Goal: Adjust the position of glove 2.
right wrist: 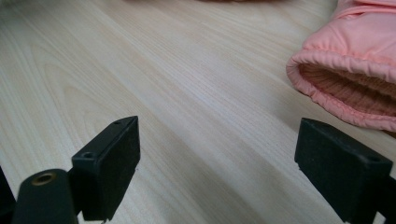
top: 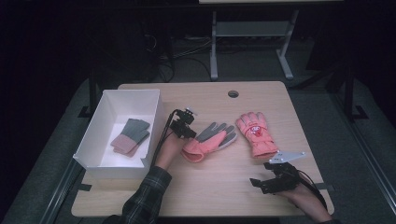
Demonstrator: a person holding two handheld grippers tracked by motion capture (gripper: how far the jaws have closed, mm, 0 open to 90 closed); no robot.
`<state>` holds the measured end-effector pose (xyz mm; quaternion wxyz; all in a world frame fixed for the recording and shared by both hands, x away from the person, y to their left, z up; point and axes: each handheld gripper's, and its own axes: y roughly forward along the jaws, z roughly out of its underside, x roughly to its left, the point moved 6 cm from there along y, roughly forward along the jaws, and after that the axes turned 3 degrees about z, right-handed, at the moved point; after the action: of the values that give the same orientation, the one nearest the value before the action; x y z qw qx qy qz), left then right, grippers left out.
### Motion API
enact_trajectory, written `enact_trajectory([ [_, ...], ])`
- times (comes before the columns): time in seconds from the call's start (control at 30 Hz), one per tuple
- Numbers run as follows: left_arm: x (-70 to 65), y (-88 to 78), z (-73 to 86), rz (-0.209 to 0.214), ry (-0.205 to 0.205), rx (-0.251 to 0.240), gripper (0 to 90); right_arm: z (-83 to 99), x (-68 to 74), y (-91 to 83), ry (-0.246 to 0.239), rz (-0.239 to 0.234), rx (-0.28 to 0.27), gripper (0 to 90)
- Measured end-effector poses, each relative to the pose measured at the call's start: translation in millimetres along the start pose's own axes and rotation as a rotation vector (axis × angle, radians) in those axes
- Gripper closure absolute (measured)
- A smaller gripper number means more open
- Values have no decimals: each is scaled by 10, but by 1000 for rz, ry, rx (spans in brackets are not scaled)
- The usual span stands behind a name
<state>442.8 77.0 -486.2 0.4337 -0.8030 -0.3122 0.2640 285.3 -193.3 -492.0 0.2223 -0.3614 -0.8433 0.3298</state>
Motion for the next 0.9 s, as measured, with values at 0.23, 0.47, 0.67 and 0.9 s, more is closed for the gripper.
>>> enact_trajectory([
  [0.23, -239, -60, 191, 72, 77, 54, 896, -56, 11, -65, 17, -21, -25, 137],
  [0.47, -419, -132, 350, 152, 152, 4, 896, -45, 11, -45, 39, -29, -7, 151],
  [0.67, -657, -128, 420, 248, 189, -18, 897, -50, 3, -48, 48, -30, -9, 227],
  [0.9, -919, -75, 467, 303, 264, -35, 896, -58, 4, -24, 56, -33, 5, 261],
])
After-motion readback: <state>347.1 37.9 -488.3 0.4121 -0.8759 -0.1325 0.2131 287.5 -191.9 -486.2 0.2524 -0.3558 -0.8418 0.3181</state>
